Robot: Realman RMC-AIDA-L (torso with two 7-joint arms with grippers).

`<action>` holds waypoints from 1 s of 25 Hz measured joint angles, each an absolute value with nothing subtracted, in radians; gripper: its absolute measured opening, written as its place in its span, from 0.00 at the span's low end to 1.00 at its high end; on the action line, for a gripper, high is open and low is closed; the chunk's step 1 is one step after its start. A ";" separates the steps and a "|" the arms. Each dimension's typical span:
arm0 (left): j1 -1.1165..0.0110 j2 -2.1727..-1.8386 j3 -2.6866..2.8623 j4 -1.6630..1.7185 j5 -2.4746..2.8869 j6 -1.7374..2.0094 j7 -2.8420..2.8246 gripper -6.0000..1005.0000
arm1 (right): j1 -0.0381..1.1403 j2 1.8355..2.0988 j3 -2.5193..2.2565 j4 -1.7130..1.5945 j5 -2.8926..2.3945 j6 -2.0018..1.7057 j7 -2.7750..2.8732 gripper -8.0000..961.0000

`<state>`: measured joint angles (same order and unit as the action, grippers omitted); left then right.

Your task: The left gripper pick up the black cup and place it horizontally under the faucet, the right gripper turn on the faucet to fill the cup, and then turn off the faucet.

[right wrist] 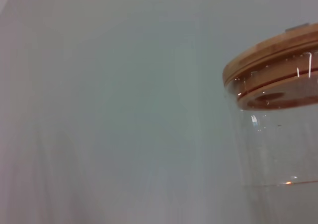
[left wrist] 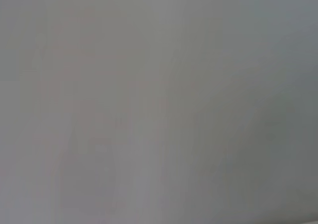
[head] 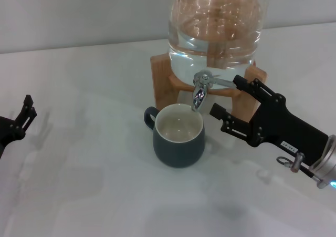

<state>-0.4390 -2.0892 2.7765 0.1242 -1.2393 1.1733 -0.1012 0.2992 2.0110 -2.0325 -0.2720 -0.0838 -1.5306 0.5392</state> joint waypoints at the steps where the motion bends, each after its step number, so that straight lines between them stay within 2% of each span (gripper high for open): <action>1: -0.439 -2.089 2.777 0.124 -1.239 1.173 -0.101 0.88 | 0.300 2.011 -2.035 -0.272 -0.082 -1.531 0.539 0.91; 25: -0.438 -2.089 2.776 0.124 -1.239 1.161 -0.100 0.88 | 0.300 2.011 -2.101 -0.311 -0.087 -1.537 0.555 0.91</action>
<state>-0.4385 -2.0892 2.7765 0.1242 -1.2395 1.1609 -0.0997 0.2997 2.0110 -2.1010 -0.3115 -0.0868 -1.5372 0.5553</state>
